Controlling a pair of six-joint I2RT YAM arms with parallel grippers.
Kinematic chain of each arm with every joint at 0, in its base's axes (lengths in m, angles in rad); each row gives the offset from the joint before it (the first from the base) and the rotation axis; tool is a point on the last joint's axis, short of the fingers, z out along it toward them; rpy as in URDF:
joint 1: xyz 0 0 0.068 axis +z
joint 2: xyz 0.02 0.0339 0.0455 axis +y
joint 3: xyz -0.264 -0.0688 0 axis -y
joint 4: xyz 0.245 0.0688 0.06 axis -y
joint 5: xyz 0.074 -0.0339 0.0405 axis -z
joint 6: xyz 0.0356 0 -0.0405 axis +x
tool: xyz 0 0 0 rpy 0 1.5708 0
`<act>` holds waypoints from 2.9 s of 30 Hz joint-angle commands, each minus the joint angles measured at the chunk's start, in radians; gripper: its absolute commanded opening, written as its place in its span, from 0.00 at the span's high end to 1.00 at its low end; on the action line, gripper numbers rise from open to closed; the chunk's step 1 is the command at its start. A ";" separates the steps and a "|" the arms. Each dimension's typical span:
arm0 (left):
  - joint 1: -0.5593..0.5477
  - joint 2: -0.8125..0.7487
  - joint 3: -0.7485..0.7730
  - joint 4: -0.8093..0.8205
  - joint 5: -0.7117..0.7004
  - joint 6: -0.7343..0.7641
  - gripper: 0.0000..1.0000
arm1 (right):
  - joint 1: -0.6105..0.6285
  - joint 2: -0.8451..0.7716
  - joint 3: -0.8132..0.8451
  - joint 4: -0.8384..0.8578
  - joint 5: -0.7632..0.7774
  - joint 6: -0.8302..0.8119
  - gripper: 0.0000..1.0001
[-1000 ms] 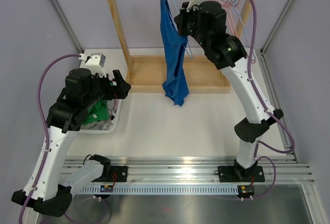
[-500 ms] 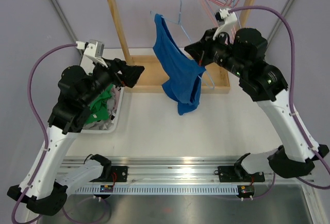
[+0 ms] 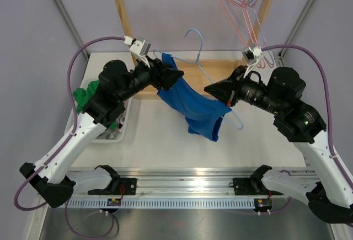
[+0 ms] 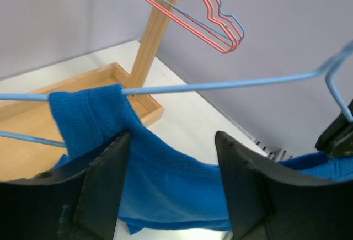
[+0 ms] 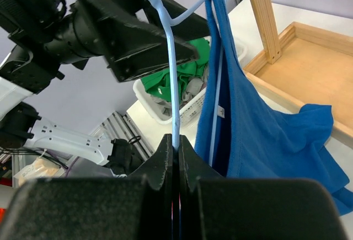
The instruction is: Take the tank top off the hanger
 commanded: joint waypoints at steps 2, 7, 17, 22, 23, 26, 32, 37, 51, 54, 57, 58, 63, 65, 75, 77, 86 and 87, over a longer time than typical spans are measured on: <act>-0.041 0.036 0.070 0.013 -0.124 0.066 0.58 | -0.004 -0.034 0.002 0.086 -0.018 0.015 1.00; -0.060 0.047 0.075 -0.013 -0.202 0.090 0.69 | -0.004 -0.048 0.005 0.068 -0.006 0.001 1.00; -0.067 0.049 0.113 -0.107 -0.353 0.115 0.41 | -0.004 -0.034 0.005 0.039 0.039 -0.026 1.00; -0.073 0.041 0.125 -0.129 -0.407 0.137 0.47 | -0.004 -0.030 0.004 0.033 0.056 -0.035 1.00; -0.073 0.039 0.128 -0.139 -0.419 0.138 0.49 | -0.004 -0.030 0.003 0.034 0.050 -0.035 1.00; -0.073 0.033 0.125 -0.136 -0.436 0.141 0.49 | -0.004 -0.031 0.002 0.036 0.036 -0.032 1.00; -0.073 0.071 0.133 -0.128 -0.425 0.152 0.47 | -0.004 -0.042 0.005 0.045 -0.003 -0.022 1.00; -0.073 0.102 0.138 -0.105 -0.414 0.152 0.43 | -0.004 -0.041 0.004 0.037 -0.030 -0.019 1.00; -0.063 0.105 0.190 -0.250 -0.753 0.097 1.00 | -0.004 -0.095 -0.098 -0.044 -0.018 -0.158 1.00; -0.003 0.092 0.182 -0.326 -0.821 0.029 1.00 | -0.004 -0.171 -0.168 -0.046 -0.069 -0.205 1.00; 0.060 0.075 0.153 -0.364 -0.795 -0.011 1.00 | -0.004 -0.249 -0.230 -0.011 -0.118 -0.215 1.00; 0.077 0.073 0.148 -0.370 -0.783 -0.017 1.00 | -0.004 -0.267 -0.240 0.002 -0.136 -0.219 1.00; 0.115 0.088 0.133 -0.424 -0.721 -0.063 1.00 | -0.004 -0.344 -0.297 0.086 -0.203 -0.241 1.00; 0.129 0.088 0.129 -0.439 -0.671 -0.074 1.00 | -0.006 -0.366 -0.314 0.112 -0.195 -0.241 1.00; -0.013 -0.152 -0.241 -0.050 0.231 -0.029 1.00 | -0.004 -0.269 -0.552 1.121 0.109 -0.111 1.00; -0.110 -0.180 -0.289 -0.021 0.310 -0.023 1.00 | -0.006 -0.185 -0.524 1.201 0.131 -0.126 1.00; -0.190 -0.363 -0.314 -0.311 -0.193 -0.029 1.00 | -0.004 -0.099 -0.347 0.814 0.418 -0.166 1.00; -0.190 -0.367 -0.294 -0.405 -0.265 -0.029 1.00 | -0.004 -0.100 -0.320 0.657 0.410 -0.161 1.00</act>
